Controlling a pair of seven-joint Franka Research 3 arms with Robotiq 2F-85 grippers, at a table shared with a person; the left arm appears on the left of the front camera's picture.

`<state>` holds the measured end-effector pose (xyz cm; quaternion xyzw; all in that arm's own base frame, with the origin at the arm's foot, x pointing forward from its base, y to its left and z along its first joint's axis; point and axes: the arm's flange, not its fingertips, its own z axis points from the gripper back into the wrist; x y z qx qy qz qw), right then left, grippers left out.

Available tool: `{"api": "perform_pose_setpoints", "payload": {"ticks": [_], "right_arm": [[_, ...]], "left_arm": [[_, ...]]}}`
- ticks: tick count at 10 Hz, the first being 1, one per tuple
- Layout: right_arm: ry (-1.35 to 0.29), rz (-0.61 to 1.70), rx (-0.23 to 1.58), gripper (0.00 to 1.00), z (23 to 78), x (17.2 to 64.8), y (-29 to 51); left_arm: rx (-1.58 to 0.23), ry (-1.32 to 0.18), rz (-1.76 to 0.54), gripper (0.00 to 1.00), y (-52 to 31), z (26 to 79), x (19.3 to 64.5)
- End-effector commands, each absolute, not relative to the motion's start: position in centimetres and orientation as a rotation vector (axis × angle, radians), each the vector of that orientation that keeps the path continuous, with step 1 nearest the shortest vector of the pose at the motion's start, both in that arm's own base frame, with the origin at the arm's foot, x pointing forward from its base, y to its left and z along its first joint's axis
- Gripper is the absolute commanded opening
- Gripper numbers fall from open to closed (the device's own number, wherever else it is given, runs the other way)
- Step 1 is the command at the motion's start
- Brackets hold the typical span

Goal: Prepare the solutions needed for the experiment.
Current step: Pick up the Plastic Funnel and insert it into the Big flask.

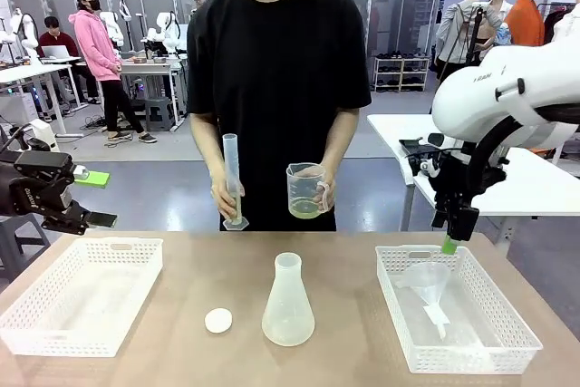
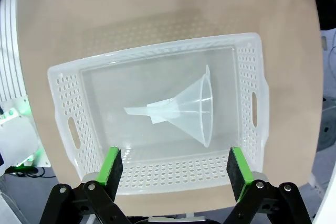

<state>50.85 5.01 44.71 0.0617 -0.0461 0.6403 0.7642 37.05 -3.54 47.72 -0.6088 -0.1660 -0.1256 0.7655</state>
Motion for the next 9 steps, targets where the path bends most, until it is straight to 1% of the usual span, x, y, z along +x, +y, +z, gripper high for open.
{"api": "perform_pose_setpoints", "payload": {"ticks": [1, 5, 9], "right_arm": [[-0.072, 1.421, 0.159, 1.0, 43.2, 52.2, 4.9], [-0.005, 1.465, 0.186, 1.0, 39.6, 53.8, 4.0], [0.059, 1.483, 0.279, 1.0, 36.5, 55.6, 3.5]], "left_arm": [[-1.351, -0.373, -0.274, 1.0, -3.7, 47.8, 37.2], [-1.351, -0.373, -0.274, 1.0, -3.7, 47.8, 37.2], [-1.351, -0.373, -0.274, 1.0, -3.7, 47.8, 37.2]]}}
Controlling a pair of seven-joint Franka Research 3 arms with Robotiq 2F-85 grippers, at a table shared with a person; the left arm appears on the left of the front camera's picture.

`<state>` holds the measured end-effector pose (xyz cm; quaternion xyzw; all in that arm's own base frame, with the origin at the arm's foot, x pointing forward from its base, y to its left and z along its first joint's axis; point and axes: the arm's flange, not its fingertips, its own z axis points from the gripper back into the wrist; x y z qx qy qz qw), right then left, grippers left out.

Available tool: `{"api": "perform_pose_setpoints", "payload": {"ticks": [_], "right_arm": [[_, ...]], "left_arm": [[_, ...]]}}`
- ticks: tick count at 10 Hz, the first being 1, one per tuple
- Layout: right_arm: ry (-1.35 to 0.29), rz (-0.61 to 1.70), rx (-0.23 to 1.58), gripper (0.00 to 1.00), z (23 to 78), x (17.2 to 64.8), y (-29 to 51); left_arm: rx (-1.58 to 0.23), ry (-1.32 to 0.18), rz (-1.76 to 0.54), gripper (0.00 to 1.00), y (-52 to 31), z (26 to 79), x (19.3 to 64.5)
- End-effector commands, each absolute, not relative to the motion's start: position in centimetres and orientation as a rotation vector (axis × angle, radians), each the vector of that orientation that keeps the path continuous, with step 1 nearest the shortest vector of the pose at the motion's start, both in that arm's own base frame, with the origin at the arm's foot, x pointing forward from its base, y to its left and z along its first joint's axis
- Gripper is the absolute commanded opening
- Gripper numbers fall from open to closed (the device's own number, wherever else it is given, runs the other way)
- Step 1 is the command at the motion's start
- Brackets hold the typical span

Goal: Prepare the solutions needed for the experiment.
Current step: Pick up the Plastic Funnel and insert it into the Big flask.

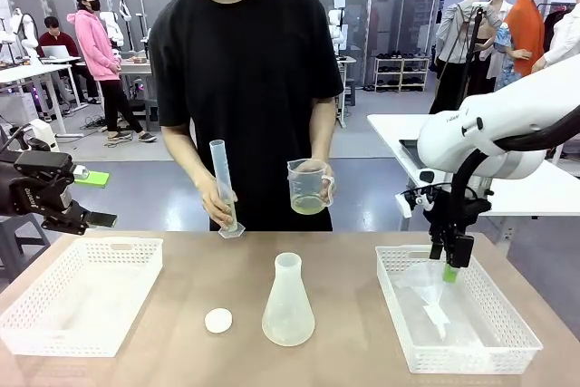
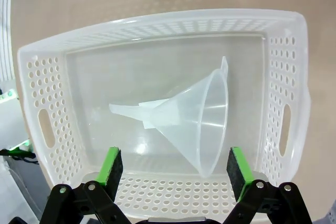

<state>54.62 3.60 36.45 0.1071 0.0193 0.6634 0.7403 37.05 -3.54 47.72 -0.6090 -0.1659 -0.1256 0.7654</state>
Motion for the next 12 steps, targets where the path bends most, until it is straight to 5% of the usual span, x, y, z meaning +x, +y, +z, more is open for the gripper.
{"api": "perform_pose_setpoints", "payload": {"ticks": [1, 4, 12], "right_arm": [[0.07, 1.487, 0.295, 1.0, 36.0, 55.9, 3.5], [0.069, 1.484, 0.317, 0.93, 35.1, 56.9, 3.3], [0.126, 1.474, 0.426, 0.18, 35.7, 59.1, 2.7]], "left_arm": [[-1.351, -0.373, -0.274, 1.0, -3.7, 47.8, 37.2], [-1.351, -0.373, -0.274, 1.0, -3.7, 47.8, 37.2], [-1.351, -0.373, -0.274, 1.0, -3.7, 47.8, 37.2]]}}
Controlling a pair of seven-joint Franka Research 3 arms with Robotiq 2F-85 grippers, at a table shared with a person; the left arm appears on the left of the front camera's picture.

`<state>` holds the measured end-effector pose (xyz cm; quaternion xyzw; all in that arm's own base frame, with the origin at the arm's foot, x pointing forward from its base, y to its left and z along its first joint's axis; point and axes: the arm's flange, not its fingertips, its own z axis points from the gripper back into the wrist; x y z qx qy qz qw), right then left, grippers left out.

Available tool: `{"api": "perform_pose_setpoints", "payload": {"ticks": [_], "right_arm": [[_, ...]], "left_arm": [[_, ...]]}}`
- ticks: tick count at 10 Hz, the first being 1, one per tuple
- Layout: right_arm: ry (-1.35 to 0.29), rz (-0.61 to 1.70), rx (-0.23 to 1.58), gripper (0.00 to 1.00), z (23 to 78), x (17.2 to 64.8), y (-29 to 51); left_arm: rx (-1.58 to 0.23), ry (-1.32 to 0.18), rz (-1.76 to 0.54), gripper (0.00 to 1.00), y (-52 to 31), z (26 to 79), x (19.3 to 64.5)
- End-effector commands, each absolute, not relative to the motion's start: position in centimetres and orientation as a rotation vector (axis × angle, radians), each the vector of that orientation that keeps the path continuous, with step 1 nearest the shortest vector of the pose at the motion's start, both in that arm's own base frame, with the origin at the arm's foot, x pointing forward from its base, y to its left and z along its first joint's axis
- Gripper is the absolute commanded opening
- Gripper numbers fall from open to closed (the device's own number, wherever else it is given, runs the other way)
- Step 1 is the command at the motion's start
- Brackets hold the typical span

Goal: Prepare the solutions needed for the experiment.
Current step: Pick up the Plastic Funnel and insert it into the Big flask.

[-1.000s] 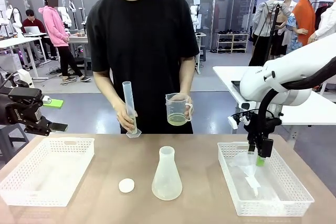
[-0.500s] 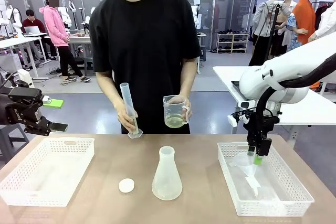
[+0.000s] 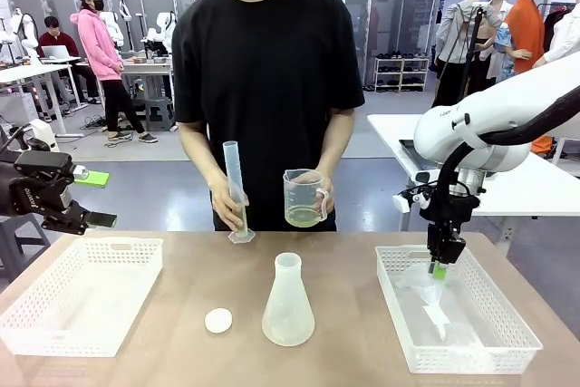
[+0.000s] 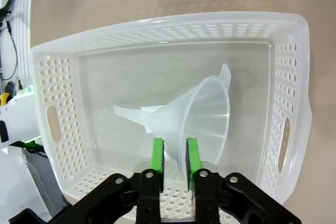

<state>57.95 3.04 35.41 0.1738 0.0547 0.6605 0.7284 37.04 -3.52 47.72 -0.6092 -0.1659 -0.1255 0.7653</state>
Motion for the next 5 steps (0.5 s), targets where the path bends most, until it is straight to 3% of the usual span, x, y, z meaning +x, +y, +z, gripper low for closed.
{"api": "perform_pose_setpoints", "payload": {"ticks": [1, 2, 5], "right_arm": [[0.127, 1.476, 0.429, 0.09, 35.87, 59.26, 2.58], [0.129, 1.476, 0.44, 0.0, 36.01, 59.19, 2.58], [0.129, 1.498, 0.47, 0.0, 36.36, 58.59, 2.8]], "left_arm": [[-1.351, -0.373, -0.274, 1.0, -3.74, 47.76, 37.22], [-1.351, -0.373, -0.274, 1.0, -3.74, 47.76, 37.22], [-1.351, -0.373, -0.274, 1.0, -3.74, 47.76, 37.22]]}}
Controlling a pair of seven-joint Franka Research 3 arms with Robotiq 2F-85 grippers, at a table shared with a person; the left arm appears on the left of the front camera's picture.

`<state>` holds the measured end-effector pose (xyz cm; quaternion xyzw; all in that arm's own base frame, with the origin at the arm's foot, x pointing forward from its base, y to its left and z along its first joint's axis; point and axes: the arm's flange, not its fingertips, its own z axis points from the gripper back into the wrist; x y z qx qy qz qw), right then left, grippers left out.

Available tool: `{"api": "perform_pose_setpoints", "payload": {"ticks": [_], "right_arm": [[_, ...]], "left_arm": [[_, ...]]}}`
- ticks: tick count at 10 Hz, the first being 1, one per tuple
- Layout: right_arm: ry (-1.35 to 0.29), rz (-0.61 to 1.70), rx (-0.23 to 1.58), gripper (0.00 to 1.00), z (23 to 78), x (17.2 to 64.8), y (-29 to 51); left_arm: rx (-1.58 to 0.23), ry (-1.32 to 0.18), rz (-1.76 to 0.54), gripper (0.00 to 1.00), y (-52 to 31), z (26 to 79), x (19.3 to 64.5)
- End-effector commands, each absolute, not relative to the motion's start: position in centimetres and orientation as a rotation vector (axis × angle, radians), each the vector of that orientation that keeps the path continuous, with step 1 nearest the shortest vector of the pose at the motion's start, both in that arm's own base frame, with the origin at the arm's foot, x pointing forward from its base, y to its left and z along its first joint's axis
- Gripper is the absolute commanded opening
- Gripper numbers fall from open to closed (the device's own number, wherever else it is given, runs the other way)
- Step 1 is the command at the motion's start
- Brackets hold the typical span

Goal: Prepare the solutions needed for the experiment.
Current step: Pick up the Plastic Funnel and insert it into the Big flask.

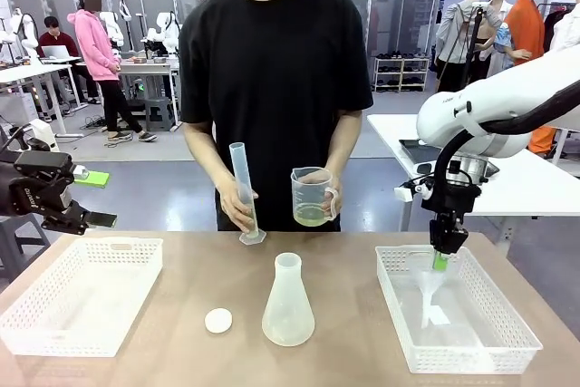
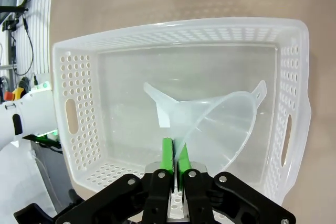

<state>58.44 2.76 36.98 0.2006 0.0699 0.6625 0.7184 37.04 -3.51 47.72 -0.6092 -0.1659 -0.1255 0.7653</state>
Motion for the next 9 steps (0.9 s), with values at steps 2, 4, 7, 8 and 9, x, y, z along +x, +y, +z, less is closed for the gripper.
{"api": "perform_pose_setpoints", "payload": {"ticks": [2, 4, 7, 8, 9], "right_arm": [[0.092, 1.532, 0.445, 0.0, 38.6, 57.0, 3.5], [0.053, 1.614, 0.312, 0.0, 42.4, 54.7, 5.1], [0.009, 1.679, 0.052, 0.0, 48.6, 50.6, 8.4], [-0.019, 1.683, -0.039, 0.0, 50.6, 49.2, 9.3], [-0.053, 1.679, -0.128, 0.0, 52.5, 47.8, 10.2]], "left_arm": [[-1.351, -0.373, -0.274, 1.0, -3.7, 47.8, 37.2], [-1.351, -0.373, -0.274, 1.0, -3.7, 47.8, 37.2], [-1.351, -0.373, -0.274, 1.0, -3.7, 47.8, 37.2], [-1.351, -0.373, -0.274, 1.0, -3.7, 47.8, 37.2], [-1.351, -0.373, -0.274, 1.0, -3.7, 47.8, 37.2]]}}
